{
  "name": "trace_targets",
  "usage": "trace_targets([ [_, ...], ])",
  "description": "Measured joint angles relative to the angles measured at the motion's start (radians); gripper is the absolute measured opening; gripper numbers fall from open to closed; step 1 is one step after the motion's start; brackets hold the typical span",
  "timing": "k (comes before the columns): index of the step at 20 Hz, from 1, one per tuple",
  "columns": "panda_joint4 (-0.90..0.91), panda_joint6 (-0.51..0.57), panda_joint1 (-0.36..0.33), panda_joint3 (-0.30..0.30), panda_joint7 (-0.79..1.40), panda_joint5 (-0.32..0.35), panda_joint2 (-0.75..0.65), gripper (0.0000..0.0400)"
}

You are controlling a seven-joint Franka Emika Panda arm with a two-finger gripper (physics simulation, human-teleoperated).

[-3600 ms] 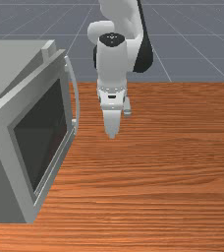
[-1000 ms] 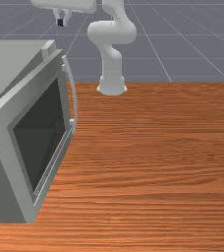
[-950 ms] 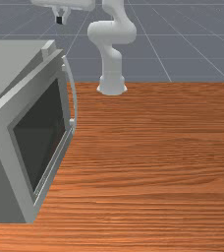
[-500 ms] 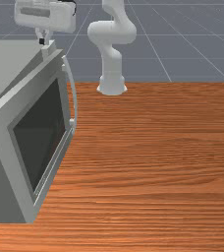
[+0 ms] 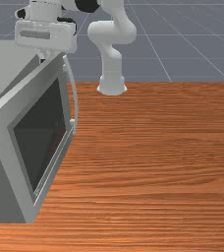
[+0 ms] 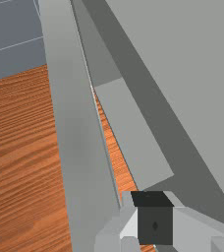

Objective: Open the microwave

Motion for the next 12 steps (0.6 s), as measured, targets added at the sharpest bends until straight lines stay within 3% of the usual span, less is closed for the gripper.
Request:
trace_targets([
  [4,0.024,-0.003,-0.030,0.121,0.030,0.069,0.023,0.0000],
  [8,0.169,-0.052,0.024,0.237,0.116,0.039,0.140,0.0000],
  [12,0.504,-0.212,0.105,0.289,0.198,-0.015,0.376,0.0000],
])
